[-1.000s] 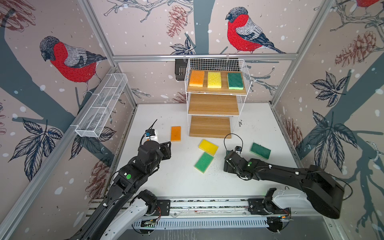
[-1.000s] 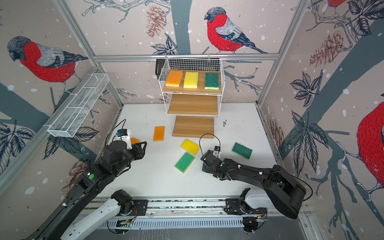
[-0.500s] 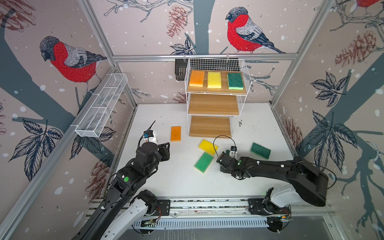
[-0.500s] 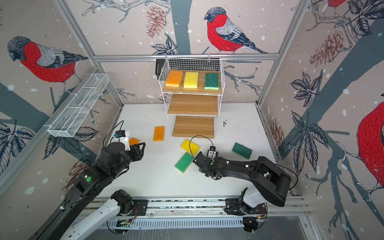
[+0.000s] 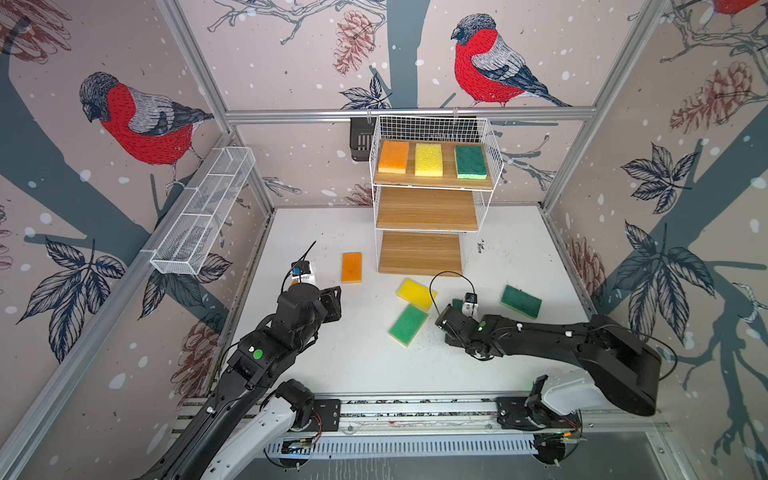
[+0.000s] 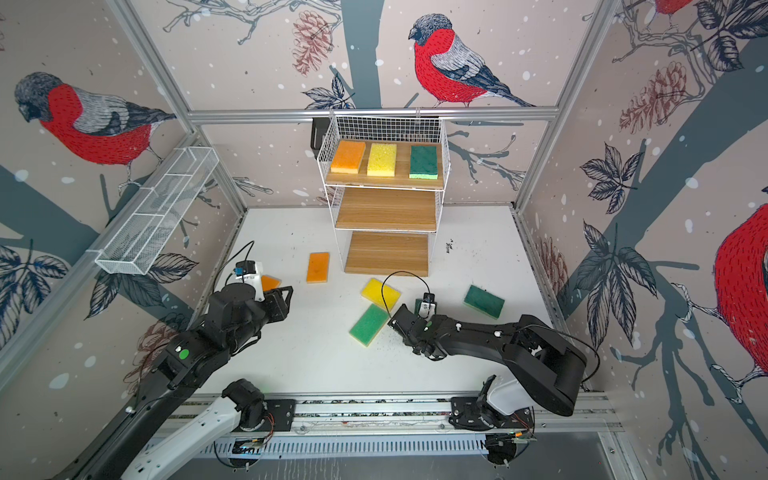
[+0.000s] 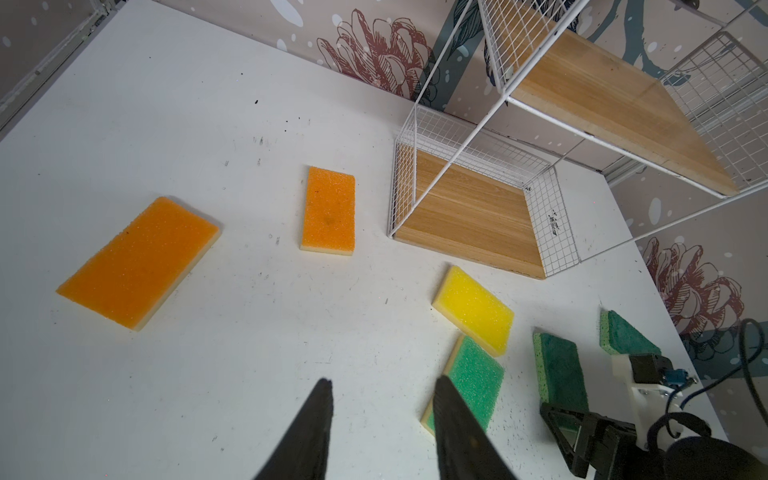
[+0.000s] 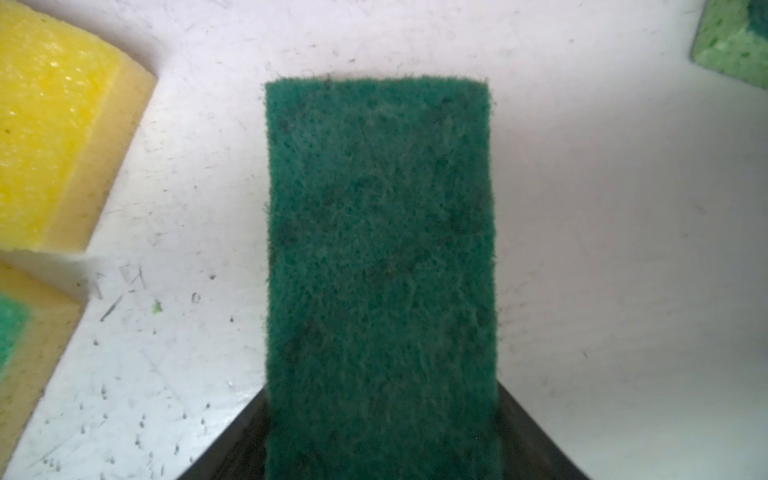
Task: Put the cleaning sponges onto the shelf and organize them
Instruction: 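Lower the right gripper and close it on the dark green sponge, then lift the dark green sponge with the right gripper toward the middle shelf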
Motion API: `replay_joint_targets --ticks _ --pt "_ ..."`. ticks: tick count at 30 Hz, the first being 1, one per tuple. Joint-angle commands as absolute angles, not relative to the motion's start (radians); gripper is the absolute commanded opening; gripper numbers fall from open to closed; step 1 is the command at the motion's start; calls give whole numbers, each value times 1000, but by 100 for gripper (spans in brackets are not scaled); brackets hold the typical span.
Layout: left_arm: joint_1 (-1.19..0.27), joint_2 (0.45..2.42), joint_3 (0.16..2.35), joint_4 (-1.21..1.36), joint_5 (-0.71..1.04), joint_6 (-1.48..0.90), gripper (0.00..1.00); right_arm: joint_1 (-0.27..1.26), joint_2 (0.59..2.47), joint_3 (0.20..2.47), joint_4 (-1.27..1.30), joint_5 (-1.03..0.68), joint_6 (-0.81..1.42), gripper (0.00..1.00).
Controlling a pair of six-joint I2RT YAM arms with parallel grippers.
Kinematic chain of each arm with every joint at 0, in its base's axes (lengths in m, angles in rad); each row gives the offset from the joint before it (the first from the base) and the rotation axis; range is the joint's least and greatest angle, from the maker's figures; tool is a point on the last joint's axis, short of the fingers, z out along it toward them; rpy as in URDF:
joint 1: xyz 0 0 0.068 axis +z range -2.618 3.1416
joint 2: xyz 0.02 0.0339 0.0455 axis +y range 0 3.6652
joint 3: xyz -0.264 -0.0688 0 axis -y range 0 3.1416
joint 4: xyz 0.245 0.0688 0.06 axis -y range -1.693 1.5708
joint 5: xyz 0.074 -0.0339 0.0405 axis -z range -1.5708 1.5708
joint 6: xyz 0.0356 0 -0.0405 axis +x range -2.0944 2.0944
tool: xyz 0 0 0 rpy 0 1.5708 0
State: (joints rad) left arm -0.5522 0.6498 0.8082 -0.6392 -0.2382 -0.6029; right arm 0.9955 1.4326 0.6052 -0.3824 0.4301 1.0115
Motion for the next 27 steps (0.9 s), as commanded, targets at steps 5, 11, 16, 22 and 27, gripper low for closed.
replay_joint_targets --ticks 5,11,16,22,27 --pt "-552 673 819 -614 -245 -592 42 989 1396 580 -421 442 982 68" --pt "-552 700 831 -605 -247 -586 42 985 1331 587 -422 459 948 69" --pt "-552 714 840 -596 -253 -580 42 985 1260 635 -436 490 889 69" --pt "-551 726 839 -586 -253 -569 41 970 1201 756 -500 544 808 69" --pt "-551 732 840 -575 -259 -563 41 955 1181 849 -503 569 745 69"
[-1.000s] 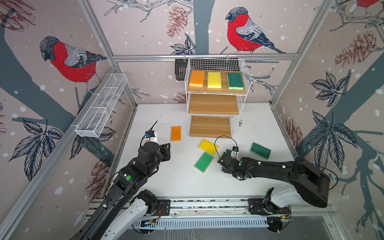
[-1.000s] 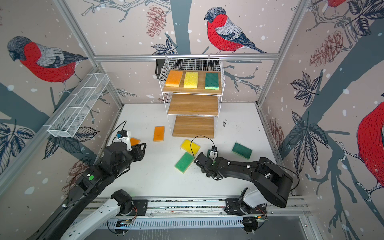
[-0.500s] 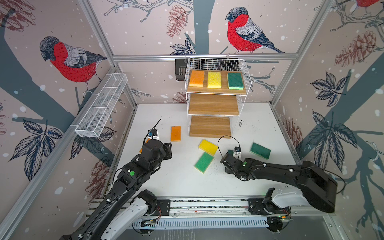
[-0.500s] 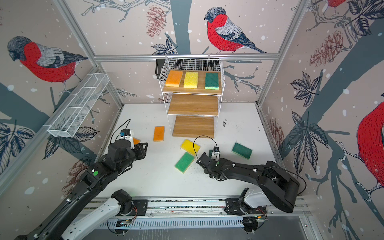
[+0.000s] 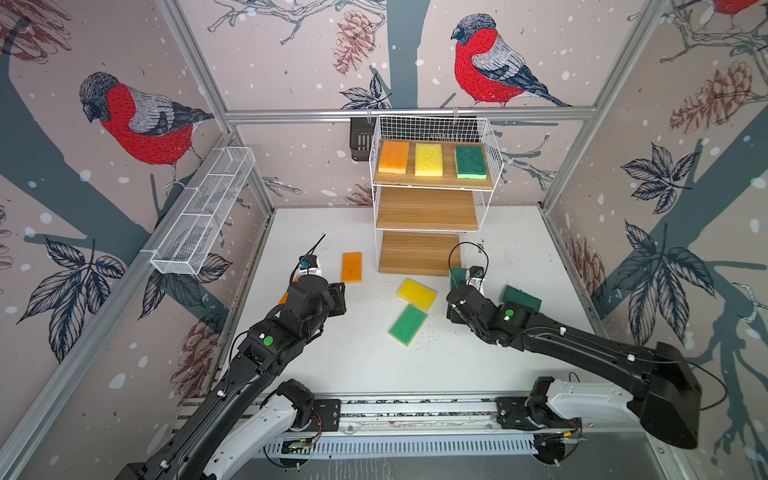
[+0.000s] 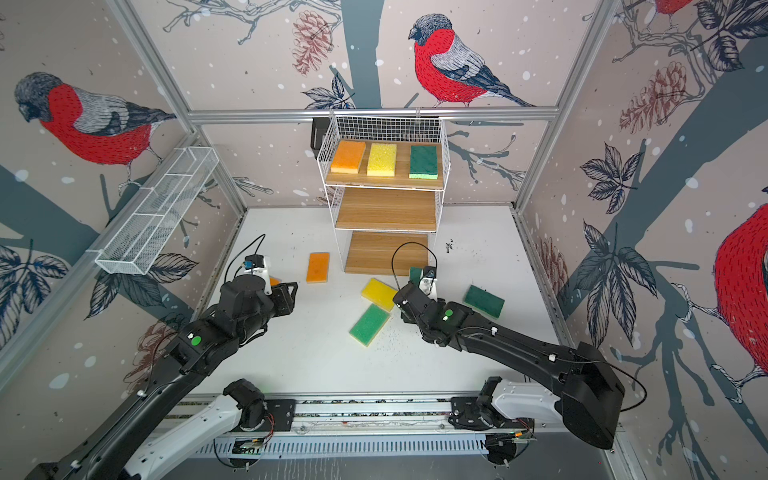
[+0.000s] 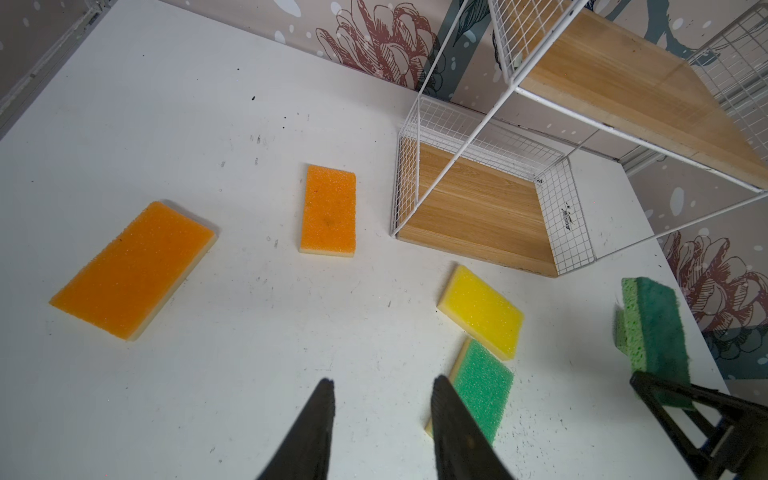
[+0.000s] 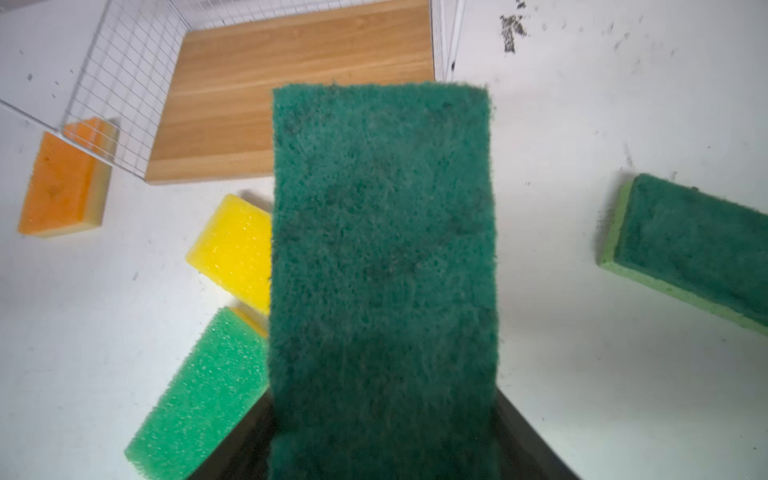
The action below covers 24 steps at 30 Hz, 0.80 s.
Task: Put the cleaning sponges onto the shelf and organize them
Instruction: 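Lift the dark green sponge with the right gripper toward the middle shelf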
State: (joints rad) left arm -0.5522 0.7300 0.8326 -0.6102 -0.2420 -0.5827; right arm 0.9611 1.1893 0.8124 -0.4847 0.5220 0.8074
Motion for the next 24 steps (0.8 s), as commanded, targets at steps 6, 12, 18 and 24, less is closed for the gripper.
replay_joint_targets --ticks 6,12,18,24 --pt "-551 745 854 -574 -282 -544 41 935 1181 938 -447 583 649 69" --pt "-551 753 861 -556 -313 -507 41 885 1205 1029 -413 575 575 69" --pt "-551 781 865 -511 -296 -476 41 827 1248 1103 -378 531 525 69" --pt "-550 795 867 -475 -304 -445 41 812 1324 1168 -360 530 503 69"
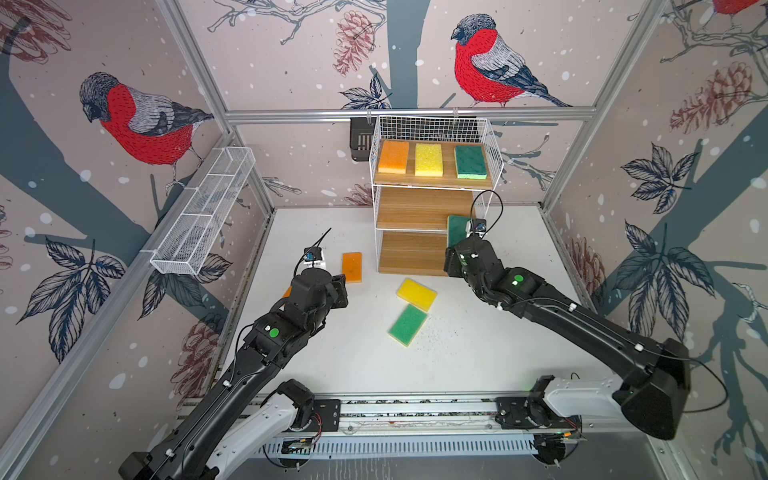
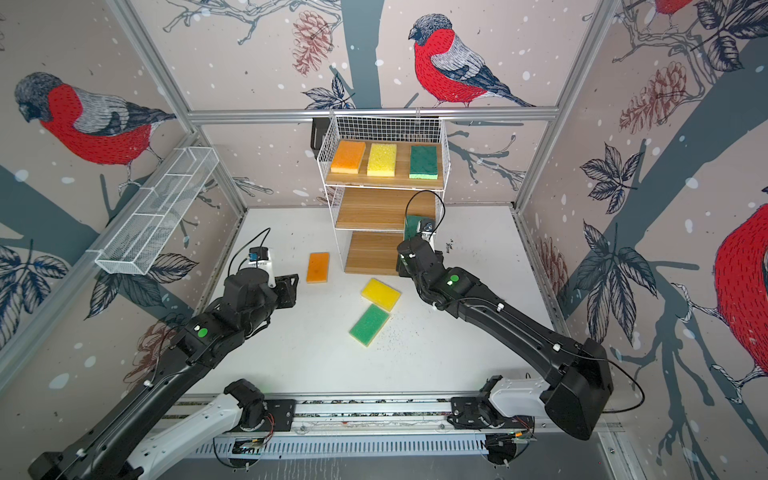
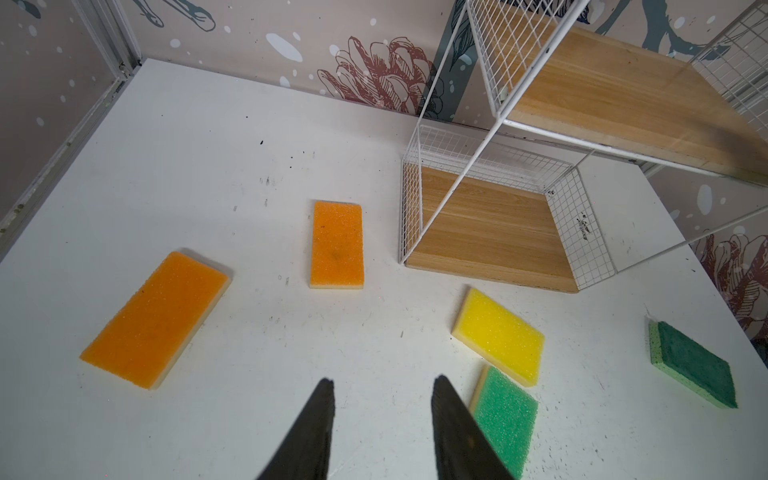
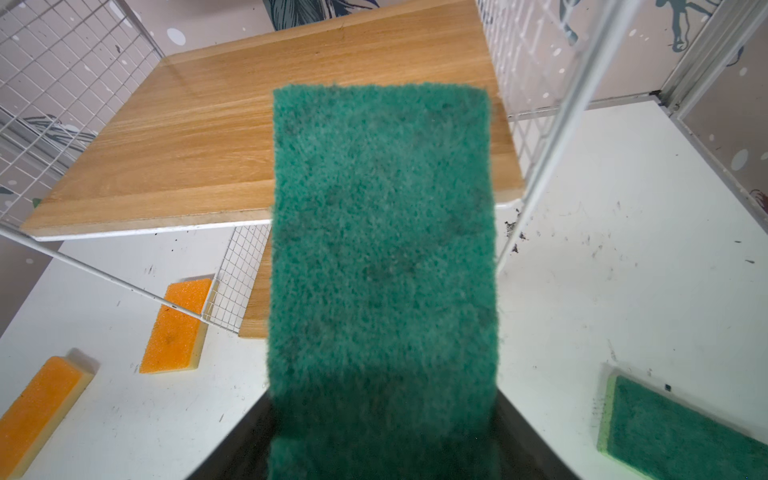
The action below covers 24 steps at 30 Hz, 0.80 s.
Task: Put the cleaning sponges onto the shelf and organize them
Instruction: 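Lift the dark green sponge with the right gripper toward the middle shelf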
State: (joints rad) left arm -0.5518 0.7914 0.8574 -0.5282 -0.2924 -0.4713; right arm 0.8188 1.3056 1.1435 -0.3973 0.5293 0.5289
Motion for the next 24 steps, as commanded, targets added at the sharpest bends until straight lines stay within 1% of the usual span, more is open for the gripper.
replay_joint_targets --ticks 1,6,18,24 --pt "-551 797 867 -469 -302 -444 41 811 1334 1176 -356 530 499 69" --pt "-551 818 879 -448 -272 -433 41 807 1387 1232 -346 552 484 67" --pt "-551 825 874 -401 -251 -411 41 776 1419 1262 -278 593 437 67" --pt "-551 835 873 -386 -252 -405 41 768 1435 1273 -234 603 413 69"
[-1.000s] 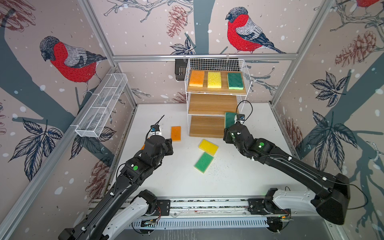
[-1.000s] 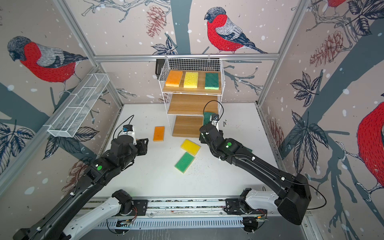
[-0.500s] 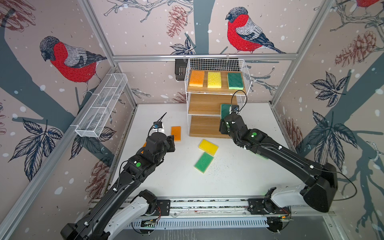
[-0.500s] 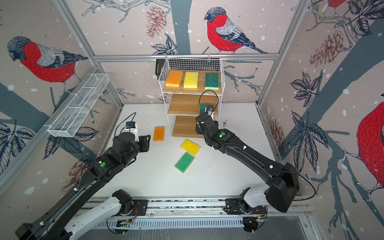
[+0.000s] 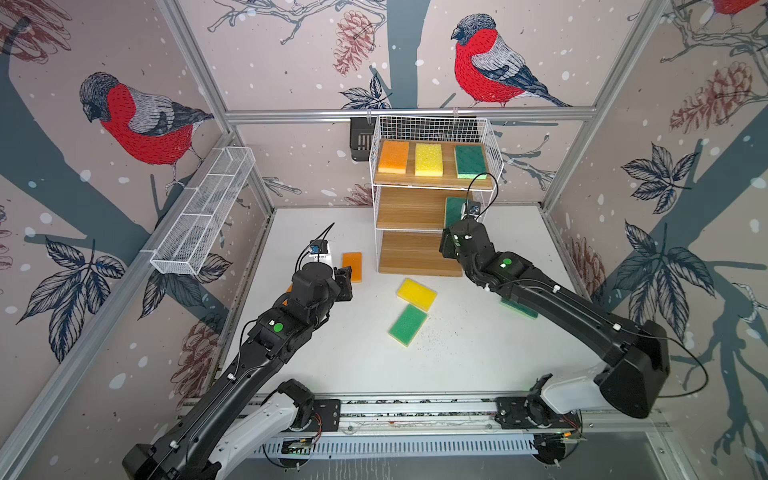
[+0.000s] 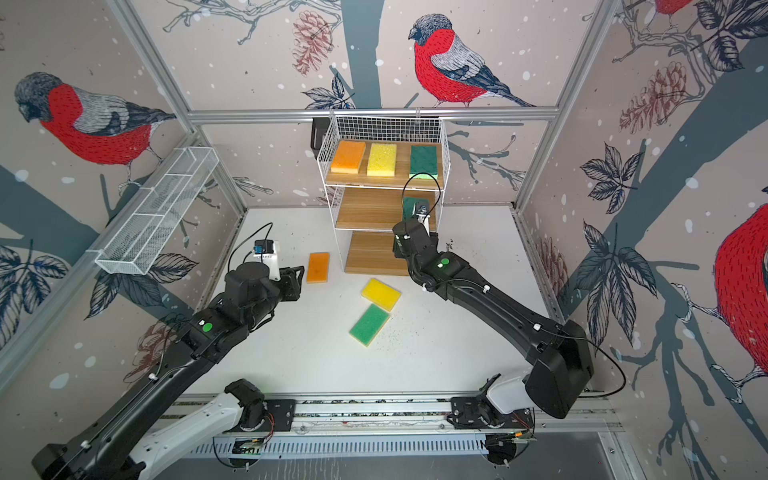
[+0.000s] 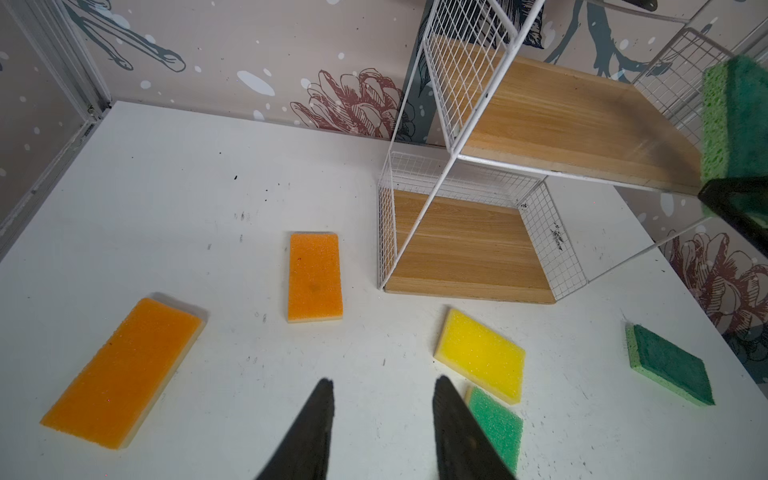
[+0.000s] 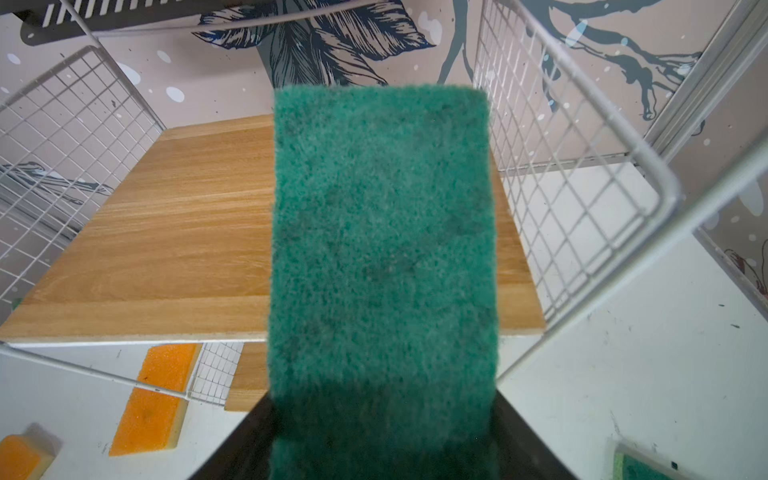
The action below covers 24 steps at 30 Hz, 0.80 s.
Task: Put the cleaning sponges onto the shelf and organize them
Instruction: 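Lift the dark green sponge with the right gripper toward the middle shelf, then lower the dark green sponge onto the middle shelf board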
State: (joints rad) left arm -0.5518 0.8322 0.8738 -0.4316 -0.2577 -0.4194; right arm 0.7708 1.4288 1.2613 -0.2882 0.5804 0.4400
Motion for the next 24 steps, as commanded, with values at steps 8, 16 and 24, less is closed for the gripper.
replay_joint_targets --ticks 8,16,24 --pt "-550 849 865 -368 -251 -404 41 765 1475 1299 -204 616 407 69" --pt "-552 861 862 -354 -245 -397 41 765 1472 1291 -163 661 413 69" --pt "-551 862 851 -351 -243 -396 41 759 1494 1301 -170 686 397 70"
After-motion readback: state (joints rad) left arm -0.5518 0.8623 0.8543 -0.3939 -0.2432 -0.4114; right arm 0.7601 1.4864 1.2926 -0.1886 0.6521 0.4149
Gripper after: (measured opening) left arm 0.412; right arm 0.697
